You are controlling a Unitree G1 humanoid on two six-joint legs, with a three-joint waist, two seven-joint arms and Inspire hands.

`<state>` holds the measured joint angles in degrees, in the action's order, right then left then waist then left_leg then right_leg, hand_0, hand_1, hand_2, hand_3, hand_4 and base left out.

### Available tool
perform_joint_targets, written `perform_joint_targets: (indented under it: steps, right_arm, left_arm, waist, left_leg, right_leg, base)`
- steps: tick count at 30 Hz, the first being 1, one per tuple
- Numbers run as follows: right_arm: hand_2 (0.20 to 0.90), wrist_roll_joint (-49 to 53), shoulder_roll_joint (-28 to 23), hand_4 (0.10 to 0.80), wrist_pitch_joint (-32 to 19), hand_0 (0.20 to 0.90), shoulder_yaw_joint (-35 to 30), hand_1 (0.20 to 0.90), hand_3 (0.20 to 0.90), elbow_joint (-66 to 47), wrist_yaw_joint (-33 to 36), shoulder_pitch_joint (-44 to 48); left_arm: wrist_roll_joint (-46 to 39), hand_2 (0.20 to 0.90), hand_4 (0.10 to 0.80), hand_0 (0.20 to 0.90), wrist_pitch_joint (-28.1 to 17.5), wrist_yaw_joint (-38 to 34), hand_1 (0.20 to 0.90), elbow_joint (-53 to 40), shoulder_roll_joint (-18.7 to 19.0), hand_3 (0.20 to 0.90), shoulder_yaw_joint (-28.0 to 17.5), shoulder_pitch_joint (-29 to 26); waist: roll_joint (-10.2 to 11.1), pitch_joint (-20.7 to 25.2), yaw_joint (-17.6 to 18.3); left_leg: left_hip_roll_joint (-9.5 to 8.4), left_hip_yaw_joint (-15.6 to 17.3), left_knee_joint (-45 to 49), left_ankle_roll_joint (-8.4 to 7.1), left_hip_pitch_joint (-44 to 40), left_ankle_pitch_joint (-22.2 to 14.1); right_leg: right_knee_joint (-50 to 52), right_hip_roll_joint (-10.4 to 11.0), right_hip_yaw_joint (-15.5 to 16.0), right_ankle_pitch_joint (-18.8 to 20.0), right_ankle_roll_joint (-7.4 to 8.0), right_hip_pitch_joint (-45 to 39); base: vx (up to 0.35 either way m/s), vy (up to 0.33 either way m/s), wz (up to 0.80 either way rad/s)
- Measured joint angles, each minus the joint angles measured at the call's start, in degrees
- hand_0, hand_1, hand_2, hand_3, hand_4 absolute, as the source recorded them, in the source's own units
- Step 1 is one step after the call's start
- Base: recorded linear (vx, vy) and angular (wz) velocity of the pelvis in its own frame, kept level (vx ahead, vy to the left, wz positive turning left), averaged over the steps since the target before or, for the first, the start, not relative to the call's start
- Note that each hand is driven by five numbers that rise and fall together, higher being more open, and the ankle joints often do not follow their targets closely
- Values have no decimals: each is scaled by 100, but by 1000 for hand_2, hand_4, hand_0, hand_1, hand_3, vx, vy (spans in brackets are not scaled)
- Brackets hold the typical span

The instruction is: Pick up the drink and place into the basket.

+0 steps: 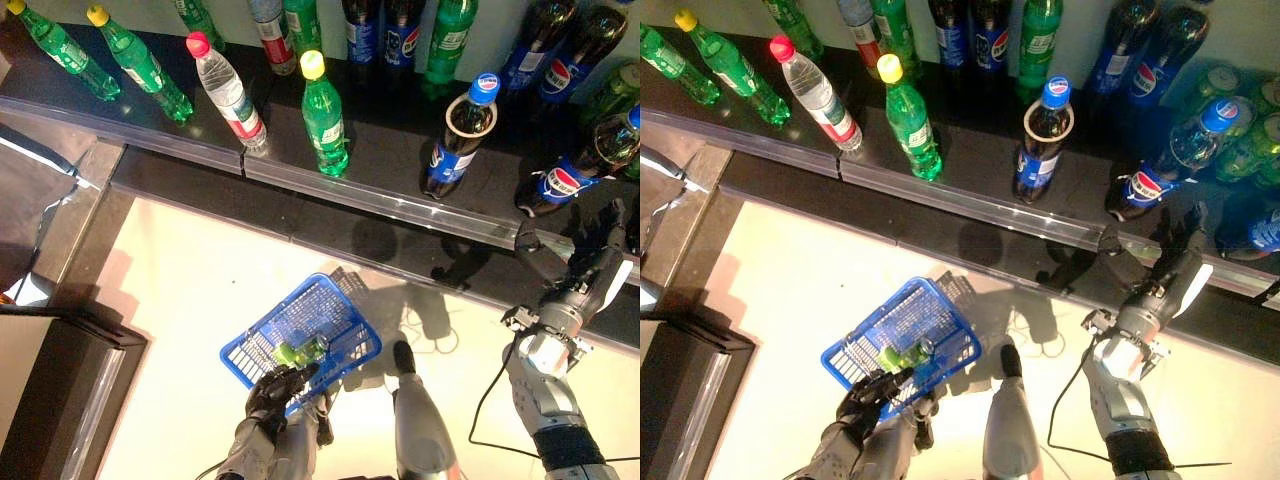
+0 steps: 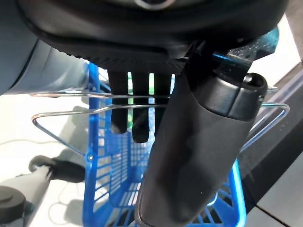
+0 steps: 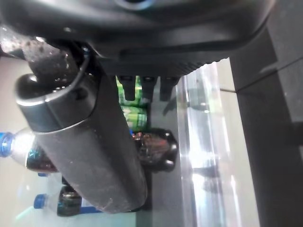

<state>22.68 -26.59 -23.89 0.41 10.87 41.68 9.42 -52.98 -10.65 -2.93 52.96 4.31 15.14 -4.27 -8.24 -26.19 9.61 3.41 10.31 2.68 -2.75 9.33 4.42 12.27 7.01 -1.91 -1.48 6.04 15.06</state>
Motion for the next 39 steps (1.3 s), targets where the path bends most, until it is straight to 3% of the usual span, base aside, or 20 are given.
perform_joint_targets:
  steps: [8, 23, 39]
  right_arm:
    - [900, 1, -75, 800, 103, 900, -120, 900, 900, -3, -9, 703]
    - [900, 363, -571, 800, 470, 900, -380, 900, 900, 27, -49, 1235]
    - [900, 1725, -1377, 800, 689, 900, -409, 900, 900, 1568, -1138, 2301]
  left_arm:
    - [4, 300, 100, 300, -10, 79, 300, -17, -91, 200, 5, -47]
    - [84, 300, 100, 300, 11, 145, 300, -61, -97, 200, 154, -75]
    - [96, 300, 100, 300, 133, 232, 300, -237, -61, 200, 232, -140]
  waist:
    - [-170, -78, -24]
    - [-255, -69, -175]
    - [-397, -102, -375]
  left_leg:
    - [2, -38, 145, -17, 108, 4]
    - [-24, -149, 224, -35, 159, 15]
    - [-24, -299, 339, -74, 293, 42]
  right_leg:
    - [403, 7, -1, -157, -55, 225]
    - [672, 41, 49, -284, -97, 315]
    - [890, 63, 182, -362, -148, 418]
  base:
    - [47, -13, 2]
    - [30, -22, 3]
    - [8, -26, 4]
